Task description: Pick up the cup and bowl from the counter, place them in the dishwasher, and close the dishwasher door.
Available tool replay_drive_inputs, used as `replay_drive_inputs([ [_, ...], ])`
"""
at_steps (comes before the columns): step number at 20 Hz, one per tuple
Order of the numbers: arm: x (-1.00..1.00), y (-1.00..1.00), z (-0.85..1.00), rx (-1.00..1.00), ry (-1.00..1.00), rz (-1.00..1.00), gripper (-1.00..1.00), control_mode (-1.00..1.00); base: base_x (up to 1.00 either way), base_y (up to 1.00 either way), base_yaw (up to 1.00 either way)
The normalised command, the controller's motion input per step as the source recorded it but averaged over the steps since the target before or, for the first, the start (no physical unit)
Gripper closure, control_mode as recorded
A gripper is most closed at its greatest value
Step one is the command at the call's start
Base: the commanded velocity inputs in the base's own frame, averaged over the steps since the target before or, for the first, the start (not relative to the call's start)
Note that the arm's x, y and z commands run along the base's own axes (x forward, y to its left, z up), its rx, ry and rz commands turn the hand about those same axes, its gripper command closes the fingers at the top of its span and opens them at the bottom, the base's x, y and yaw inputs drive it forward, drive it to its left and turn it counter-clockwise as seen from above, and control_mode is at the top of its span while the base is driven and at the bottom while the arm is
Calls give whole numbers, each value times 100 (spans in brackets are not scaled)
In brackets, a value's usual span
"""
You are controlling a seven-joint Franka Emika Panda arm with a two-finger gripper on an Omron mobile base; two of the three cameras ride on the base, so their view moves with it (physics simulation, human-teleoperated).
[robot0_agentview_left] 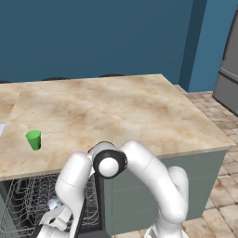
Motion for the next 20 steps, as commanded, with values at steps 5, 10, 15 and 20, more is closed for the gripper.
replay_drive_inputs([
  [5,-31,0,4,0,-12,-1,-100,-100,0,0,0],
  [10,-40,0,23,0,-16,0,-100,-100,0,0,0],
  [15,-49,0,45,0,-19,-1,-100,-100,0,0,0],
  [20,-53,0,56,0,-19,-1,-100,-100,0,0,0],
])
